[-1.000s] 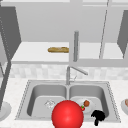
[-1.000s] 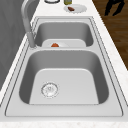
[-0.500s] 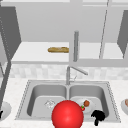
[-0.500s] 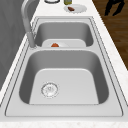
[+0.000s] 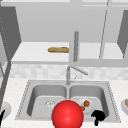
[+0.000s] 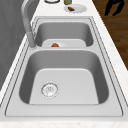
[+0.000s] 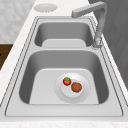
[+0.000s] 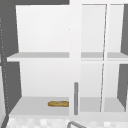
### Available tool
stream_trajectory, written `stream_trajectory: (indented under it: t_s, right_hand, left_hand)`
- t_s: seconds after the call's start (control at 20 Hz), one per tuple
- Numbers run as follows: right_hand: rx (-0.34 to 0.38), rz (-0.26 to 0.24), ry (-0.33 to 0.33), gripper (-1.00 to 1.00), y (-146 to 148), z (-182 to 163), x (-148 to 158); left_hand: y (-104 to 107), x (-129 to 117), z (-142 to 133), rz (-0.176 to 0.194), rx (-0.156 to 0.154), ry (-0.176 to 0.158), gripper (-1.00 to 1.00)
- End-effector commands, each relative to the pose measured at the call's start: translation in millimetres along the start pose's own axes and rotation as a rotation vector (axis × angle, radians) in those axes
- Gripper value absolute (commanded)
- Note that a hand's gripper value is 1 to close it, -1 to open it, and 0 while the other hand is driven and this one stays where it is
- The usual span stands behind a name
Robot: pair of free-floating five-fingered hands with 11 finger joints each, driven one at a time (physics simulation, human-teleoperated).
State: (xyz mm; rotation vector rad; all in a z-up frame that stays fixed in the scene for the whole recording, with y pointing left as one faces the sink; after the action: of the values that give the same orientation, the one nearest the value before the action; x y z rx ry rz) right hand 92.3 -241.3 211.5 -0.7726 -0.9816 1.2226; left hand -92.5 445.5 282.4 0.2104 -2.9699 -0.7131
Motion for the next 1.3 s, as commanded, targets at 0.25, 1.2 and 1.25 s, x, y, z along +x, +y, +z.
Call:
stream_trajectory:
  t_s: [0.25,1.2,1.25]
  right_hand:
    - [0.0,0.0,0.0,0.0,0.0,0.0,0.0]
    - [0.0,0.0,0.0,0.0,0.0,0.0,0.0]
    - [0.0,0.0,0.0,0.0,0.0,0.0,0.0]
  left_hand:
    - [-11.3,-19.6,-40.9,0.03,-0.058,0.09,-1.0]
    - [-17.2,-28.1,-65.0,0.011,-0.043,0.123,-1.0]
    - [-28.3,-28.0,-70.6,0.007,-0.096,0.13,-1.0]
